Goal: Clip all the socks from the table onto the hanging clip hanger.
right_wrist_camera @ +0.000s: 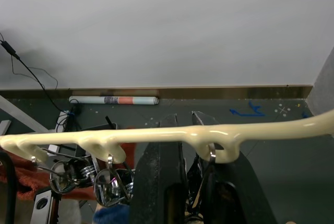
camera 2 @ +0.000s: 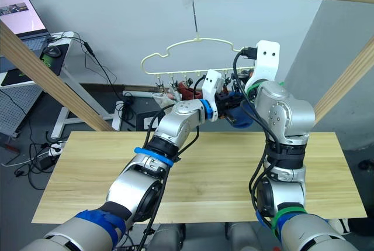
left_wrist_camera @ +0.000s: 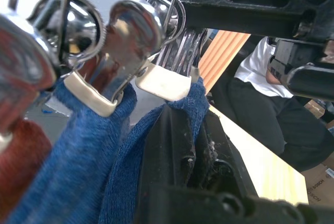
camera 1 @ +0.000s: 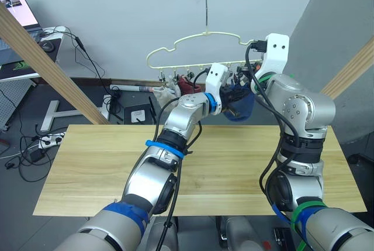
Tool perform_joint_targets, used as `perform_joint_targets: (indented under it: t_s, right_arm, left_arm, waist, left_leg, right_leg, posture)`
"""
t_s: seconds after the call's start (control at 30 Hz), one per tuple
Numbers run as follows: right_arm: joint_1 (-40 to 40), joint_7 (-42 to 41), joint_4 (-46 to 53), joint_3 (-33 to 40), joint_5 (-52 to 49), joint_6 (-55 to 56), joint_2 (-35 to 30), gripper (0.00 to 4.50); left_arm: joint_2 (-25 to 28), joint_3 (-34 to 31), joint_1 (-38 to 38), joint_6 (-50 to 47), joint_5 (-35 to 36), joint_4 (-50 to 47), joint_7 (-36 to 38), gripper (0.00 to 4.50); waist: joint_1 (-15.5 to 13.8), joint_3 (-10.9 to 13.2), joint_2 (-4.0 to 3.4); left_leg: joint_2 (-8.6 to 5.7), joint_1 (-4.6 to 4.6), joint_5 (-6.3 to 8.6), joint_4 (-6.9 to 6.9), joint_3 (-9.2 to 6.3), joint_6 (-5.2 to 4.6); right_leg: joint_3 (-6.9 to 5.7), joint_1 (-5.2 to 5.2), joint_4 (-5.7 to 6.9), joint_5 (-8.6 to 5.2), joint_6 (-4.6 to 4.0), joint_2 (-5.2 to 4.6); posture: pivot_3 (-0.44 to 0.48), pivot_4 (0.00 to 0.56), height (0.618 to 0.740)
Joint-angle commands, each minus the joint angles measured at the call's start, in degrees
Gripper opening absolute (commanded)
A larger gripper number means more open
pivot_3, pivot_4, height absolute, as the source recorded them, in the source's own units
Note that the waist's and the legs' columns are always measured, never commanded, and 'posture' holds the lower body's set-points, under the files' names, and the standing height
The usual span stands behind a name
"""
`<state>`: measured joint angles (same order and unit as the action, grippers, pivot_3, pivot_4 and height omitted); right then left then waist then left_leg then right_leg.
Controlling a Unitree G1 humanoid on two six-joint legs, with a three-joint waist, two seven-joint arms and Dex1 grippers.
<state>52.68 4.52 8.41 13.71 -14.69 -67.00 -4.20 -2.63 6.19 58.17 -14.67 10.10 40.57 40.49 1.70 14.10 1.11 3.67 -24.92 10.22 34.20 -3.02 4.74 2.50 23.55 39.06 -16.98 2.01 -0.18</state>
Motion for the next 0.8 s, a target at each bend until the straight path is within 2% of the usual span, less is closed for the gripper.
perform_joint_targets:
  t_s: [0.03, 0.13, 0.3, 0.4, 0.57, 0.7, 0.8]
  right_arm:
    - [1.1, 0.2, 3.1, 0.4, -0.6, -0.1, 0.0, 1.36]
    - [1.1, 0.3, 3.2, 0.4, -0.6, -0.3, 0.0, 2.51]
    - [1.0, 0.3, 3.4, 0.3, -0.6, -0.4, 0.1, 2.51]
    - [0.7, 0.3, 3.8, 0.4, -0.7, -0.7, 0.1, 2.55]
    - [-2.0, -0.6, 7.9, 0.3, -1.6, -4.0, -0.3, 2.55]
    - [-7.8, -3.0, 16.7, -0.3, -3.5, -9.6, -1.5, 2.55]
    - [-12.7, -5.2, 23.2, -1.0, -5.3, -13.0, -2.8, 2.55]
  left_arm:
    - [-0.8, -0.5, 1.4, 0.4, 0.6, -1.9, 0.1, 0.0]
    - [-0.8, -0.5, 1.4, 0.3, 0.6, -1.9, 0.4, 0.0]
    - [-0.7, -0.7, 1.3, -0.5, 1.1, -2.0, 0.8, 0.0]
    - [-0.6, -0.7, 1.1, -2.1, 1.7, -2.5, 2.0, 0.74]
    - [0.6, 0.6, -1.3, -4.5, 1.3, -6.2, 3.5, 2.23]
    - [3.1, 1.8, -6.6, -9.6, 2.4, -15.5, 5.1, 3.41]
    - [5.4, 2.3, -11.2, -14.1, 3.6, -23.4, 5.7, 3.41]
  waist:
    - [0.0, 0.0, 0.0]
    - [0.0, 0.0, -0.01]
    - [0.0, 0.0, -0.02]
    - [0.0, 0.0, -0.02]
    - [0.0, 0.0, -0.02]
    - [0.1, 0.0, -0.03]
    - [0.1, 0.0, -0.03]
  left_leg:
    - [0.0, 0.0, 0.0, 0.0, 0.0, 0.0]
    - [0.0, 0.0, 0.0, 0.0, 0.0, 0.0]
    - [0.0, 0.0, 0.0, 0.0, 0.0, 0.0]
    - [0.0, 0.0, 0.0, 0.0, 0.0, 0.0]
    - [0.0, 0.0, 0.0, -0.01, 0.0, 0.0]
    - [0.01, 0.0, 0.0, -0.06, -0.02, 0.0]
    - [0.01, 0.02, 0.0, -0.1, -0.02, 0.0]
  right_leg:
    - [0.0, 0.0, 0.0, 0.0, 0.0, 0.0]
    - [0.0, 0.0, 0.0, 0.0, 0.0, 0.0]
    - [0.0, 0.0, 0.0, 0.0, 0.0, 0.0]
    - [0.0, 0.0, 0.0, 0.0, 0.0, 0.0]
    - [0.0, 0.0, 0.0, 0.0, 0.0, 0.0]
    - [0.0, 0.0, 0.0, -0.01, 0.02, 0.0]
    - [0.0, -0.01, 0.02, -0.02, 0.03, 0.0]
  posture:
    - [0.017, 0.253, 0.74]
    - [0.016, 0.254, 0.74]
    - [0.015, 0.255, 0.74]
    - [0.015, 0.255, 0.74]
    - [0.015, 0.255, 0.74]
    - [0.006, 0.251, 0.74]
    - [0.003, 0.248, 0.74]
